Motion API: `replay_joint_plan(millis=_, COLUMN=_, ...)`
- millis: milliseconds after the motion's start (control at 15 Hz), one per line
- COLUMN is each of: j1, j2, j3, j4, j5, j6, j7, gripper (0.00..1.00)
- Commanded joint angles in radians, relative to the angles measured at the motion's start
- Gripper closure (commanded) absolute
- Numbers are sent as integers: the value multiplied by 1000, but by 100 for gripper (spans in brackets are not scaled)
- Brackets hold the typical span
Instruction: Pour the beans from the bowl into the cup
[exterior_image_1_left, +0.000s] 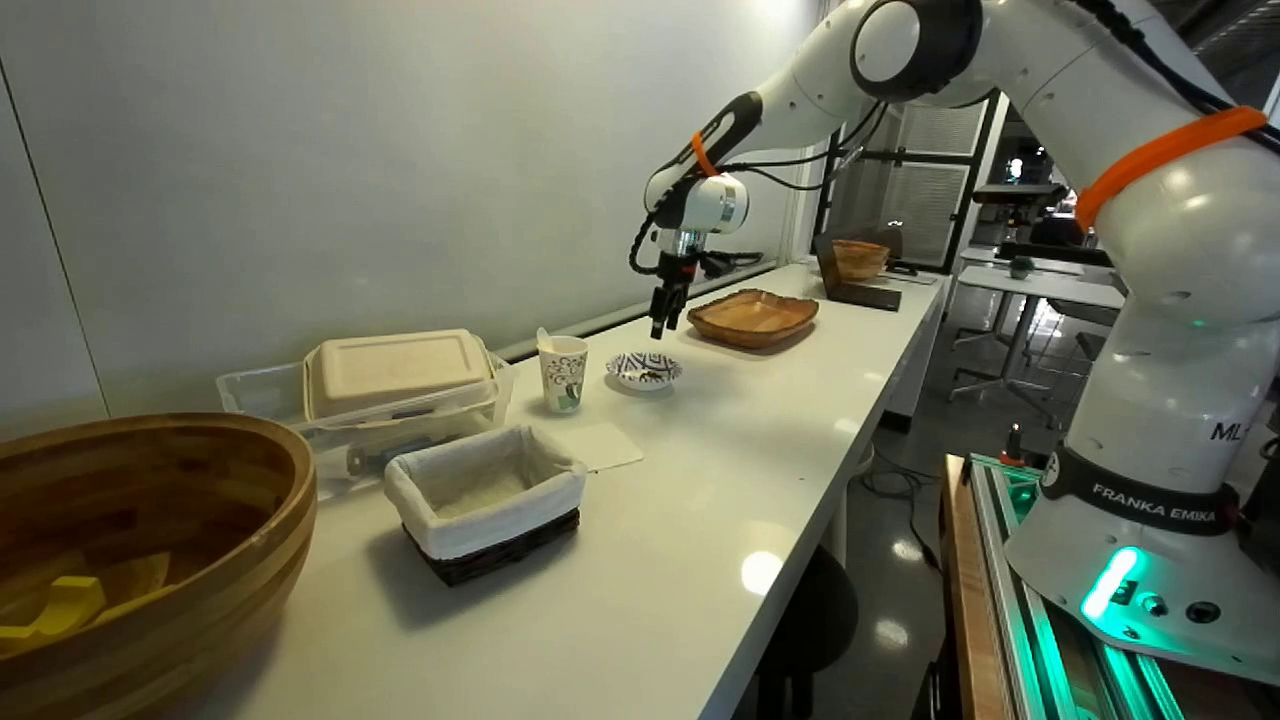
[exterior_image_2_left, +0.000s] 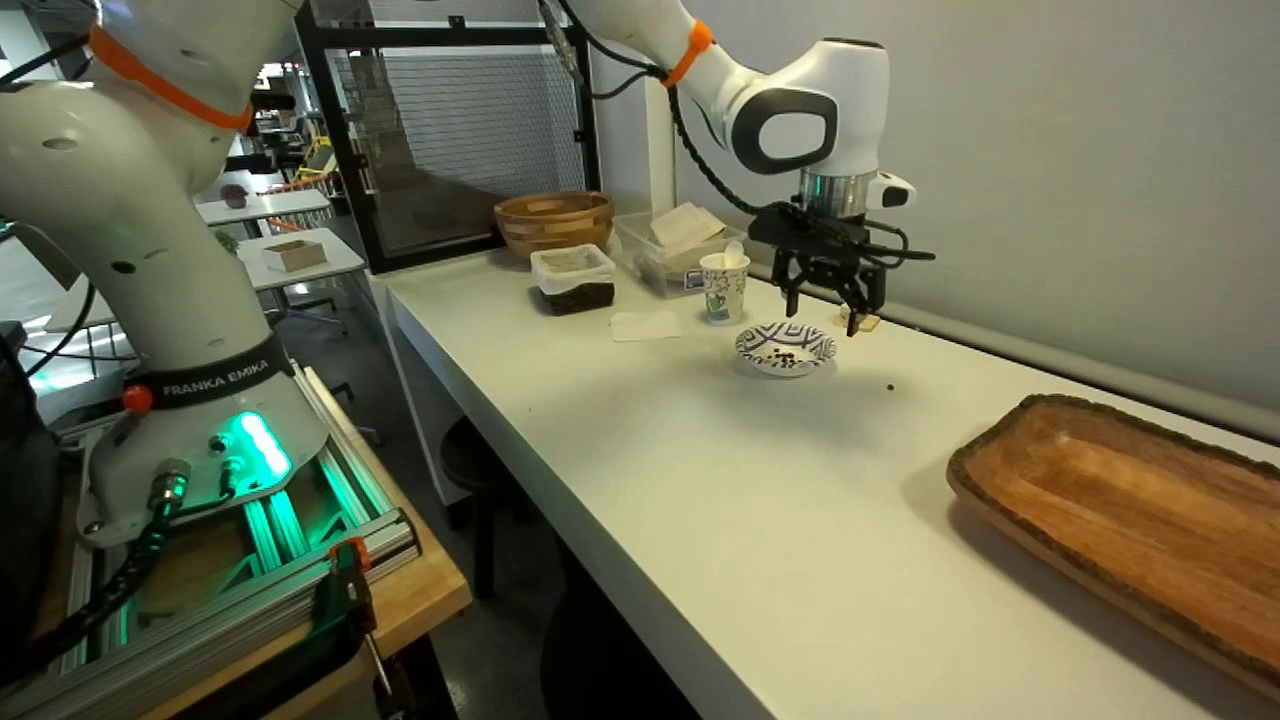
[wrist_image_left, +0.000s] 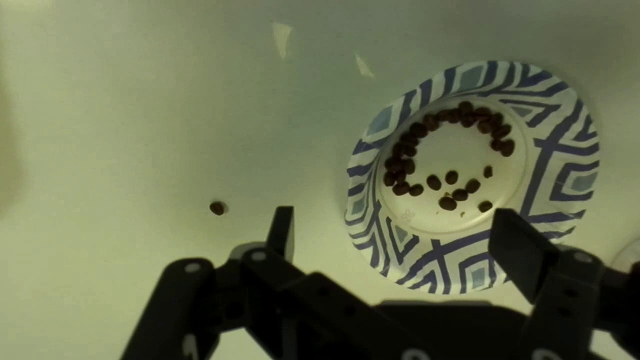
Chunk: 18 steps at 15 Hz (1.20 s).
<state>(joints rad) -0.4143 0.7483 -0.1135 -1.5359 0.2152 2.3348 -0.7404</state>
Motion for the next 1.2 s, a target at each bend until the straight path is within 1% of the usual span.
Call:
replay_joint_plan(millis=0, j1=-24, j2=16, j3=29, j4=20, j5=-29, j6=0, j7=13, gripper=0)
replay_joint_plan(millis=200, j1=-27, j2=37, j3=34, j4=43, j5=-36, j6=11, j7=-9, gripper=0)
replay_joint_plan(millis=467, j1=-52, j2=65, j3=76, j4=57, j5=-17, j6=35, j7=-62, gripper=0)
replay_joint_plan(millis=1133, j1=-136, j2=124, j3=148, j4=79, j5=31, j6=73, j7=-121, gripper=0)
